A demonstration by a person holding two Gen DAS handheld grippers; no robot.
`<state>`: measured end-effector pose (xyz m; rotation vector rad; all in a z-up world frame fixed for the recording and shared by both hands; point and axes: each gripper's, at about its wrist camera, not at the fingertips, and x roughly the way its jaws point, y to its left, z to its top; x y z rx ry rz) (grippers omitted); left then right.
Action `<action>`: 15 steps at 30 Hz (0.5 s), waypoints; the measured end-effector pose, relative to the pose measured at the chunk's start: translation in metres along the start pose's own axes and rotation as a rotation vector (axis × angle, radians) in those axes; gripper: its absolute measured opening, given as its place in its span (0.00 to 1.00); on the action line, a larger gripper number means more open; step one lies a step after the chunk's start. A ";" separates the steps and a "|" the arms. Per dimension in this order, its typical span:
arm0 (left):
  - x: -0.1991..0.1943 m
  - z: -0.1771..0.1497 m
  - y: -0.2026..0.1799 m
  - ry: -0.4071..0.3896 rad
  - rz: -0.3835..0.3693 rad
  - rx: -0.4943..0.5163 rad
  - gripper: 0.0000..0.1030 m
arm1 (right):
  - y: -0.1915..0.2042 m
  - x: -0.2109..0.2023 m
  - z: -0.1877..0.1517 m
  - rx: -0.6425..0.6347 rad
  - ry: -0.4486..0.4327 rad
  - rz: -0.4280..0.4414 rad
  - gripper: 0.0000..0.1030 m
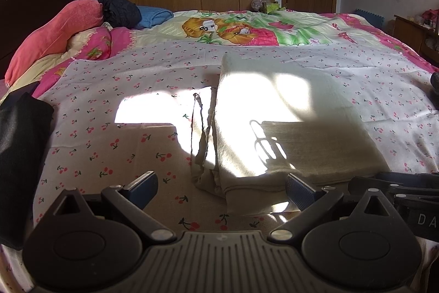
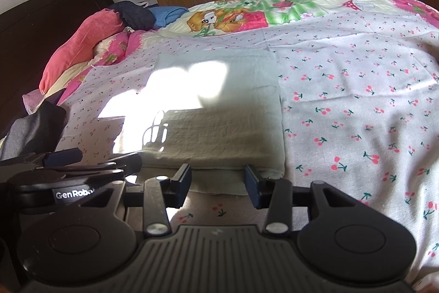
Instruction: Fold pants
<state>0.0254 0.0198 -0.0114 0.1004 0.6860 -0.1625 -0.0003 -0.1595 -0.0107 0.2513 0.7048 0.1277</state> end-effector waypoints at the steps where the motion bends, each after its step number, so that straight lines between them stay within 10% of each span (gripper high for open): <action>1: -0.001 0.000 0.000 -0.004 0.000 0.001 1.00 | 0.002 -0.001 0.000 -0.007 -0.005 -0.001 0.43; 15: -0.018 -0.003 -0.003 0.005 -0.028 -0.010 1.00 | -0.004 -0.024 0.000 0.051 -0.031 -0.011 0.43</action>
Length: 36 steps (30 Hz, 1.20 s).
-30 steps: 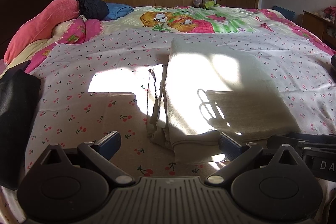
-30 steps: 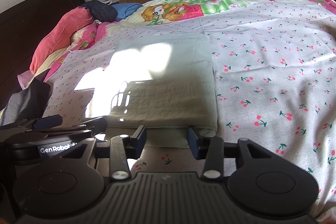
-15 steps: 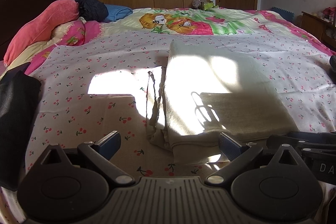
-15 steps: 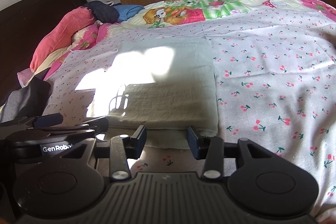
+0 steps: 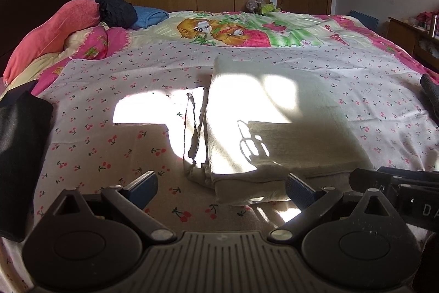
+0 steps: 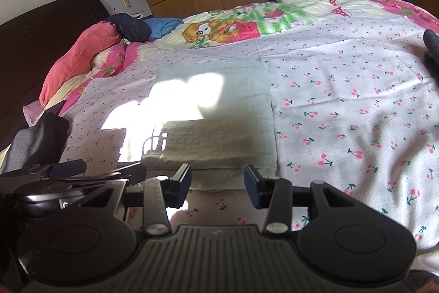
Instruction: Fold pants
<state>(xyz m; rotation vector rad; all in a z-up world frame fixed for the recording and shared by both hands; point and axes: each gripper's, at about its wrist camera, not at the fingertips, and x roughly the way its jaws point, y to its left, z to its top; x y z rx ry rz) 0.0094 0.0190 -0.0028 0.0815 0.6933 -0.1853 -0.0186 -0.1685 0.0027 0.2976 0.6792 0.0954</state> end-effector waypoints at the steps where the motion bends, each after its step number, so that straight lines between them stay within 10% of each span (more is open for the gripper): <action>1: 0.000 0.000 0.001 0.001 0.000 -0.003 1.00 | -0.002 0.000 0.000 0.016 0.005 0.004 0.43; 36: 0.010 0.003 -0.006 0.055 0.005 0.030 1.00 | -0.007 0.013 -0.001 0.024 0.027 -0.003 0.43</action>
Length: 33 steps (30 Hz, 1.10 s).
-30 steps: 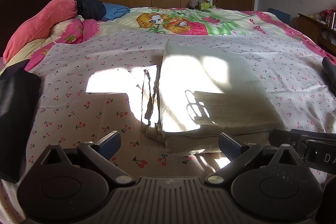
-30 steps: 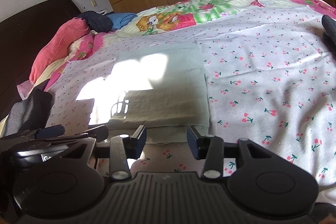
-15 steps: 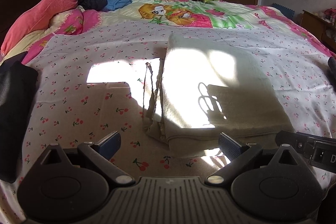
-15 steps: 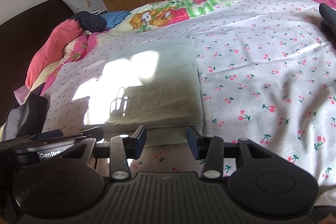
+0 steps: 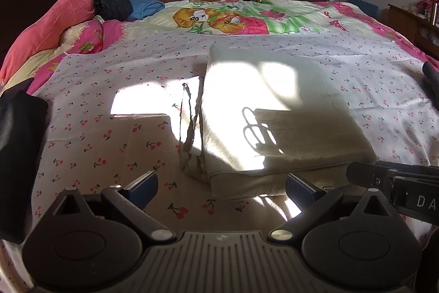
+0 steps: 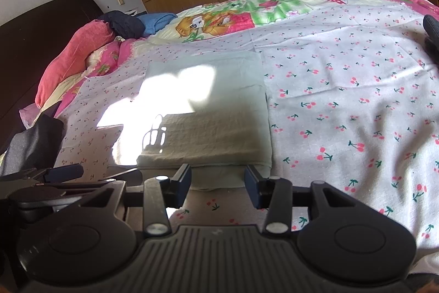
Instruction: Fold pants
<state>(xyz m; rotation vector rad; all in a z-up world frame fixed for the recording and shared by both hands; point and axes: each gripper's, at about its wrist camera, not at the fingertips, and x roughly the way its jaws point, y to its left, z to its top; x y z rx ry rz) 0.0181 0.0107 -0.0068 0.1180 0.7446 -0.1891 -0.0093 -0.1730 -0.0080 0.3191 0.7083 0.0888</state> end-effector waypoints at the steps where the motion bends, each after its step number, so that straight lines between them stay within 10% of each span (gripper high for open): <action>1: 0.000 0.000 0.000 0.000 0.000 0.001 1.00 | 0.000 0.000 0.000 -0.002 0.002 0.000 0.43; 21: -0.007 0.027 0.025 -0.043 -0.034 -0.037 1.00 | -0.011 -0.005 0.029 0.038 -0.047 0.048 0.50; 33: 0.082 0.078 0.027 -0.050 -0.062 0.009 1.00 | -0.043 0.101 0.073 0.089 0.045 0.045 0.57</action>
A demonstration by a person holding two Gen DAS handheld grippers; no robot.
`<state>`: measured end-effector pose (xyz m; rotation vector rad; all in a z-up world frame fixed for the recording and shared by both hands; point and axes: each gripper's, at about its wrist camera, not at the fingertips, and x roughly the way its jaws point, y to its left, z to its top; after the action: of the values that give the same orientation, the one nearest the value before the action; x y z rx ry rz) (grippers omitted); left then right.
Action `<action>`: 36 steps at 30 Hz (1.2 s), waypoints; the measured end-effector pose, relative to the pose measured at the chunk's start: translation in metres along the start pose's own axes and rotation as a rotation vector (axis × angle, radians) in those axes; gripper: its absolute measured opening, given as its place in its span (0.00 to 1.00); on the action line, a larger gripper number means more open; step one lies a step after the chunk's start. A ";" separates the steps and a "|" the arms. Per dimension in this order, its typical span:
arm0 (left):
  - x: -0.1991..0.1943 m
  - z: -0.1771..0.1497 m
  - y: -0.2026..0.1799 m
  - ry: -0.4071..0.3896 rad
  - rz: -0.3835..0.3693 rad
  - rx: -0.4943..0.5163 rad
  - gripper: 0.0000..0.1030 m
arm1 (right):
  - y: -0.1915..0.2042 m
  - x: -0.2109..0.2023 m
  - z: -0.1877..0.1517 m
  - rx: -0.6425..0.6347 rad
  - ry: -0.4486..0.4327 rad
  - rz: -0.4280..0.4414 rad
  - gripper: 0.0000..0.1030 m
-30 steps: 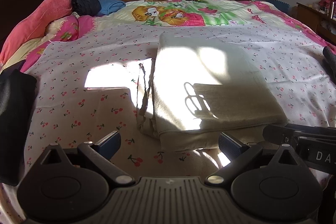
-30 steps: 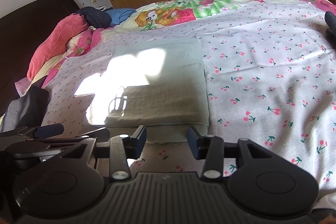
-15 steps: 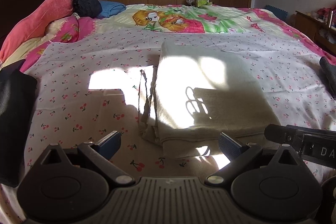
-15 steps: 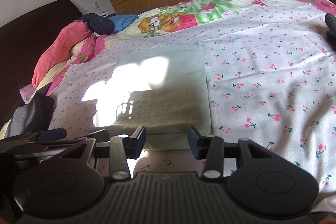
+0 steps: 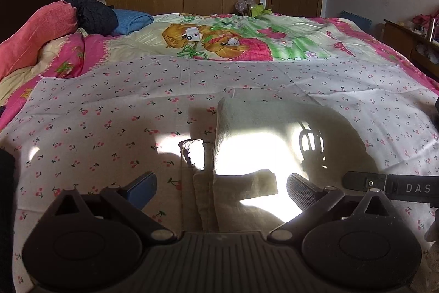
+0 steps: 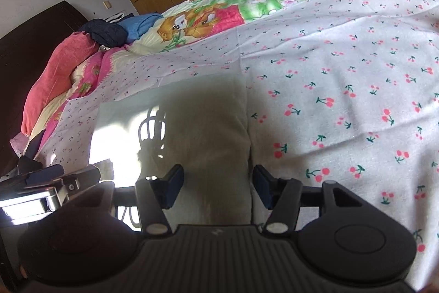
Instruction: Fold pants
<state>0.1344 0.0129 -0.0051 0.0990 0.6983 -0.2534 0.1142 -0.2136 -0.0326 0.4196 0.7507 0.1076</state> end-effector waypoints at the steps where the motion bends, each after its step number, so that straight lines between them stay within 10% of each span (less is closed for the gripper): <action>1: 0.010 0.003 0.000 0.001 0.022 0.019 1.00 | 0.002 0.006 0.003 -0.013 -0.004 0.007 0.57; 7: 0.060 0.017 0.031 0.066 0.077 -0.022 1.00 | 0.016 0.025 0.023 -0.053 -0.021 0.006 0.57; 13: 0.022 -0.016 0.041 0.027 0.084 -0.120 1.00 | 0.043 0.006 0.043 -0.213 -0.117 -0.098 0.57; 17: -0.007 -0.029 0.035 0.006 0.077 -0.154 1.00 | 0.087 0.026 0.062 -0.203 0.017 0.103 0.57; 21: -0.020 -0.037 0.015 -0.031 0.086 -0.052 1.00 | 0.142 0.065 0.056 -0.296 0.138 0.116 0.55; 23: -0.023 -0.038 0.008 -0.039 0.065 -0.011 1.00 | 0.155 0.086 0.048 -0.354 0.183 0.009 0.50; 25: -0.023 -0.039 0.005 -0.030 0.051 0.007 1.00 | 0.155 0.100 0.042 -0.371 0.213 -0.052 0.16; 27: -0.024 -0.040 0.009 -0.021 0.025 -0.002 1.00 | 0.149 0.097 0.043 -0.338 0.220 -0.048 0.09; 36: -0.042 -0.044 0.020 -0.049 -0.024 -0.037 1.00 | 0.193 0.061 0.054 -0.346 0.192 0.112 0.04</action>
<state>0.0810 0.0479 -0.0117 0.0490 0.6558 -0.2644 0.2059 -0.0404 0.0419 0.1213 0.8784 0.3811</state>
